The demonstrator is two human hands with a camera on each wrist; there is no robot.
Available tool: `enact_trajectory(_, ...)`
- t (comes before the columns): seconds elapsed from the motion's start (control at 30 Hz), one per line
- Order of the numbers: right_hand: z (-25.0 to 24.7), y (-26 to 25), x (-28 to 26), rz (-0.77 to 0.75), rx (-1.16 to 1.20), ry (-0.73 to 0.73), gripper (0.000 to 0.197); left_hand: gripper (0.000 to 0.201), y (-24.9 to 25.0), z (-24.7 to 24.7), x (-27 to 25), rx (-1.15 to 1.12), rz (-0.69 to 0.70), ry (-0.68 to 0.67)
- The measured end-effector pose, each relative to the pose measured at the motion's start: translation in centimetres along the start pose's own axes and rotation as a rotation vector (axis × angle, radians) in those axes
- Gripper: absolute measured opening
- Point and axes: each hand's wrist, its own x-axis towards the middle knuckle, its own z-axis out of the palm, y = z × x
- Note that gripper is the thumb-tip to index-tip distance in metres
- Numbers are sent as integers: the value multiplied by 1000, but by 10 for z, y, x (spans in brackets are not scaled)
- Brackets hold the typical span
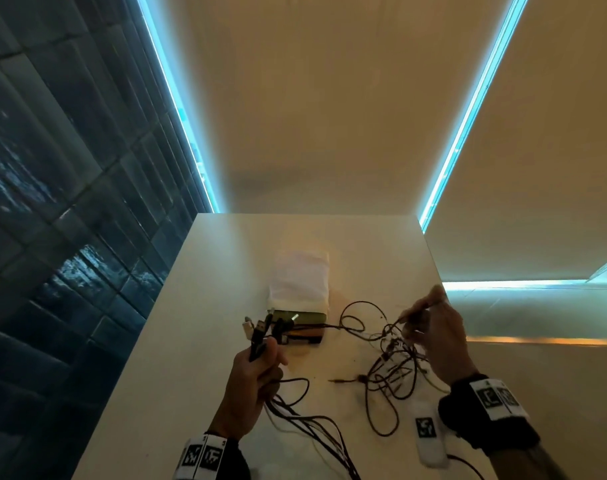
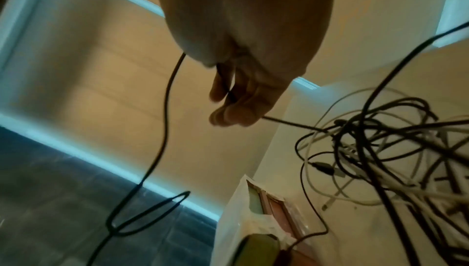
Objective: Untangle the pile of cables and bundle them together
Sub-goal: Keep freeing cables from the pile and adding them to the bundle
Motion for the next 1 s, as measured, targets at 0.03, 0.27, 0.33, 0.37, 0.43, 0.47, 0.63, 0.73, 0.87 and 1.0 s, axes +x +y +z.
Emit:
enact_trajectory(0.03, 4, -2, -4, -27, -89, -99, 45, 57, 0, 3, 0, -38, 16, -1)
enact_trajectory(0.27, 24, -7, -18, -34, -326, -307, 16, 49, 1, 32, 1, -216, 121, 13)
enact_trajectory(0.33, 13, 2, -10, -72, -416, -220, 18, 48, 4, 30, -2, -270, 130, 17)
enact_trajectory(0.37, 3, 10, -3, -83, -457, -154, 20, 46, 5, 28, -3, -290, 137, 18)
enact_trajectory(0.43, -20, 30, 13, -44, -502, 25, 28, 45, 6, 21, -8, -334, 149, 43)
enact_trajectory(0.47, -32, 39, 21, 7, -487, 113, 32, 47, 6, 18, -10, -371, 150, 66)
enact_trajectory(0.63, -70, 61, 35, 211, -268, 391, 36, 46, 7, 6, -22, -508, 169, 234)
enact_trajectory(0.73, -59, 48, 24, 172, -252, 329, 35, 47, 9, 2, -23, -500, 193, 340)
enact_trajectory(0.87, -4, 13, -11, -11, -371, -153, 21, 20, 9, 20, -17, -328, 161, 377)
enact_trajectory(1.0, 45, 3, -49, -246, -610, -511, 17, 33, 10, 53, -8, 101, 91, 339)
